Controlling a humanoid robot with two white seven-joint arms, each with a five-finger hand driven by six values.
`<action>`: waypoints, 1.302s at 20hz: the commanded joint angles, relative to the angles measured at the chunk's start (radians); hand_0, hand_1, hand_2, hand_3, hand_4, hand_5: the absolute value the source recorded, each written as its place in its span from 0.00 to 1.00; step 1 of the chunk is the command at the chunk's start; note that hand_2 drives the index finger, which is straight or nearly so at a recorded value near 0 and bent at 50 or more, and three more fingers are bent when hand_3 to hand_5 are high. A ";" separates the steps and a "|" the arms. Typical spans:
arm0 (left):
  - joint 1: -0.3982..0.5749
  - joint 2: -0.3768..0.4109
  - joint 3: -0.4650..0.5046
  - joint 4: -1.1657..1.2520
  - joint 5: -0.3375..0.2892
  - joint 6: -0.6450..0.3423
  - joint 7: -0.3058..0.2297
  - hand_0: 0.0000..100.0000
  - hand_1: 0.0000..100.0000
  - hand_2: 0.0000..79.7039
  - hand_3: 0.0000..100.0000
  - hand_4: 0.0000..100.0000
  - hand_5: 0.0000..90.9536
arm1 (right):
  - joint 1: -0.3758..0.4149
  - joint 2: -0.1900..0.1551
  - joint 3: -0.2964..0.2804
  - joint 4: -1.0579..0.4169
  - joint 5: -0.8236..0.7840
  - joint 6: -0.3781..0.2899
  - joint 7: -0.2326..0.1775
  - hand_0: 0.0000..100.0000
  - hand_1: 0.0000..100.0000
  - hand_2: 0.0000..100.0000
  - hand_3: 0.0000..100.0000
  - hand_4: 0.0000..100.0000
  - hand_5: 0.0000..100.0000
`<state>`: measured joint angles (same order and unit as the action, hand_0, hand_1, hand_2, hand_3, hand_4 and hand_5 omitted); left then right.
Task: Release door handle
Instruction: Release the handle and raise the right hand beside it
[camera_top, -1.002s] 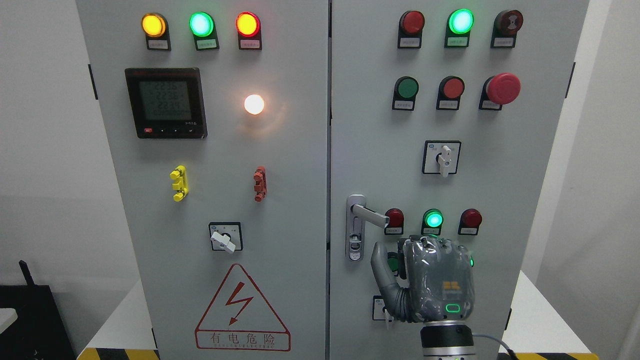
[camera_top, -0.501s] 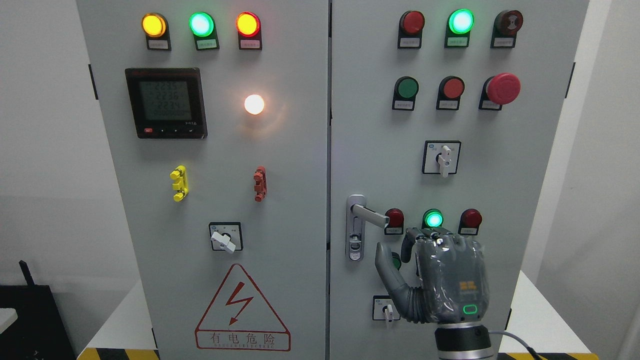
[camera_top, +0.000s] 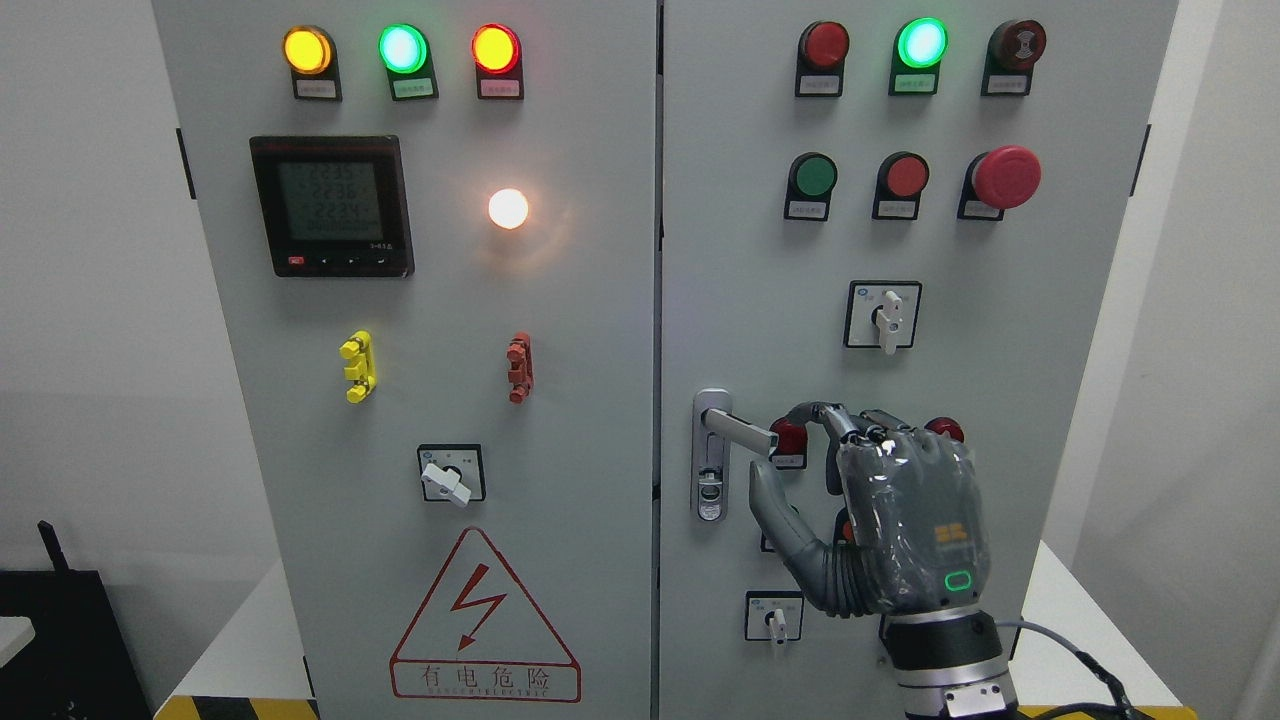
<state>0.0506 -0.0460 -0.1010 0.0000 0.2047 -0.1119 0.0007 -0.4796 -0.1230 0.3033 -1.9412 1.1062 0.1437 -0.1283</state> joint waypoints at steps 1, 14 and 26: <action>0.000 0.000 0.000 -0.031 -0.001 0.000 0.001 0.12 0.39 0.00 0.00 0.00 0.00 | -0.030 -0.154 0.034 -0.010 -0.114 -0.035 -0.011 0.48 0.20 0.28 0.92 0.85 0.97; 0.000 0.000 0.001 -0.031 -0.001 0.000 0.001 0.12 0.39 0.00 0.00 0.00 0.00 | -0.146 -0.391 0.255 -0.015 -0.115 0.164 -0.073 0.45 0.18 0.31 0.92 0.85 0.97; 0.000 0.000 0.001 -0.031 0.001 0.000 0.001 0.12 0.39 0.00 0.00 0.00 0.00 | -0.232 -0.477 0.428 -0.055 -0.175 0.228 -0.085 0.40 0.10 0.33 0.93 0.87 0.98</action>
<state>0.0506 -0.0460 -0.1006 0.0000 0.2047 -0.1119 0.0008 -0.6812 -0.4946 0.5904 -1.9707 0.9592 0.3665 -0.2080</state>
